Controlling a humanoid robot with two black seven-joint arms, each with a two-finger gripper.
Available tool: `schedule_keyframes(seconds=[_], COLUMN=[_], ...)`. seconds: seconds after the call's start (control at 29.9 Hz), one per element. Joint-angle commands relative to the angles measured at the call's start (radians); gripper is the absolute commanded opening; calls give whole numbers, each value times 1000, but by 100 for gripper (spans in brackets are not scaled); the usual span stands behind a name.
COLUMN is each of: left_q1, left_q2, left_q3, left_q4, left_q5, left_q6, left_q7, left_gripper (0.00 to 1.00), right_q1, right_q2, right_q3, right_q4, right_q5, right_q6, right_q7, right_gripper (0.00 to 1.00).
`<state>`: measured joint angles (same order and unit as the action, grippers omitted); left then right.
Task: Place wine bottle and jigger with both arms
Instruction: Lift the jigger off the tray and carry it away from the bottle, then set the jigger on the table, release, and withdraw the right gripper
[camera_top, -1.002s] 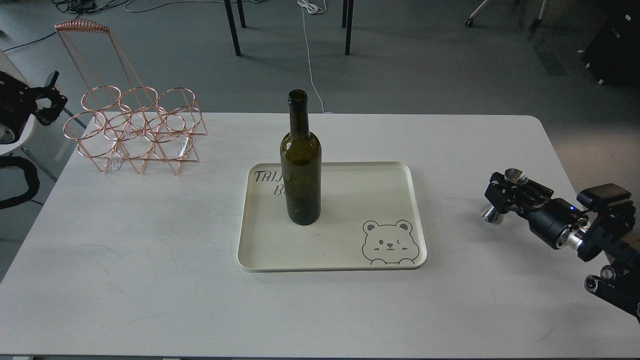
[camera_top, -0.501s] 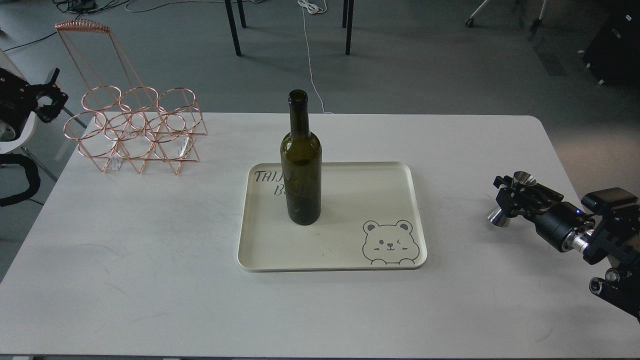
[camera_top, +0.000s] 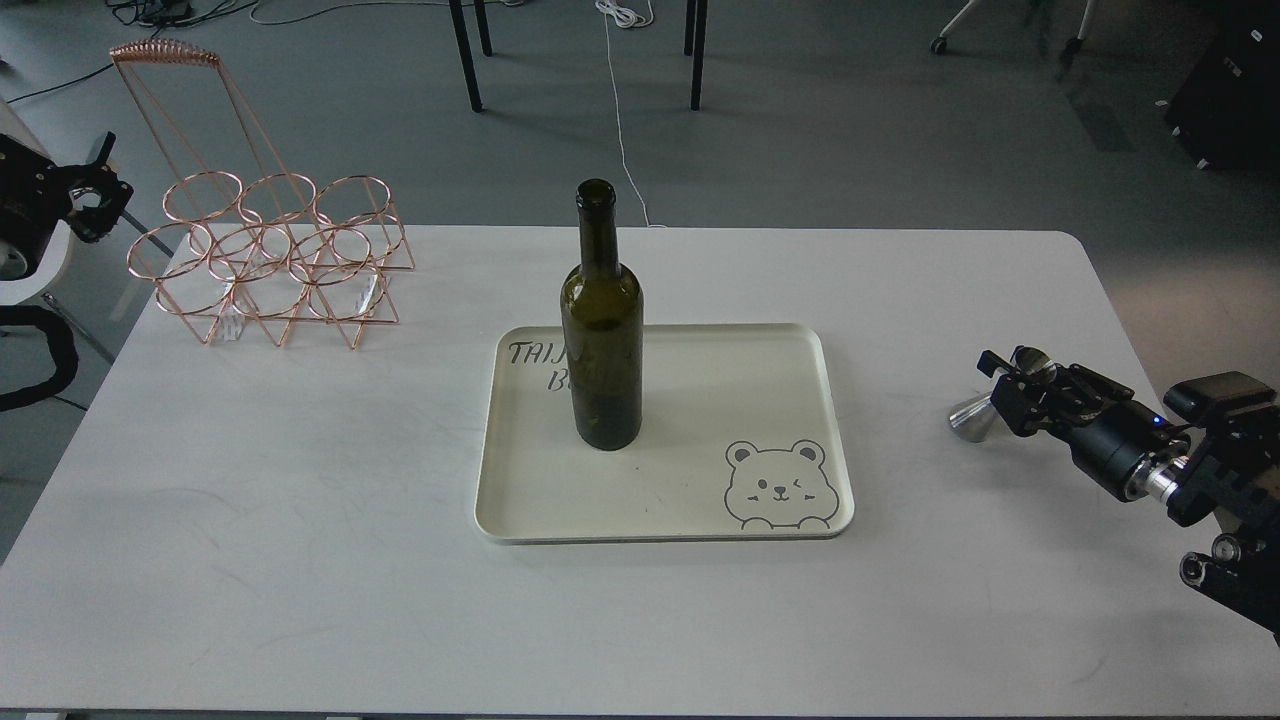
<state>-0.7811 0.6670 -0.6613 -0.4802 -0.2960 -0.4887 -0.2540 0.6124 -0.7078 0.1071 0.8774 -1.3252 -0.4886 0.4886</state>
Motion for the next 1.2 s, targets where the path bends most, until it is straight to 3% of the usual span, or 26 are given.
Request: schedule_keyframes(seconds=[0.0,0.1,0.27,0.53,0.7,0.77,1.0,1.17], left_q1=[0,0,-1,-1,-12,-10,-12,-9], left_q2=[0,2,3,14,32,55,206,380], left_q3=[-1,-1,-1,-1,0,0,107,121], left_q4=[0,0,0,-2,-17,-44,-207,-432], left_q5=[0,0,0,0,0,0,21,217], left_q6=[0,0,0,0,0,0,0,0], left_q7=[-1,-1,-1,1,4,5,18,15], left_gripper=[99,99,99,99,99,99,99,99], right_q1=[-3,-3,-5,-5,21,33,164,282], right_q2=[-19,-58,-123,-191,-246,-245,-228,-144], right_q3=[-1,-3,-1,8,81,135,164,166], right_q4=[38,75,146,199,273,278,241,63], right_q5=[-2,-2,0,0,6,30,372,555], right_q6=[0,0,0,0,0,0,0,165], right_q7=[0,0,0,0,0,0,0,0], right_gripper=[45,47,60,63,78,88,96,96])
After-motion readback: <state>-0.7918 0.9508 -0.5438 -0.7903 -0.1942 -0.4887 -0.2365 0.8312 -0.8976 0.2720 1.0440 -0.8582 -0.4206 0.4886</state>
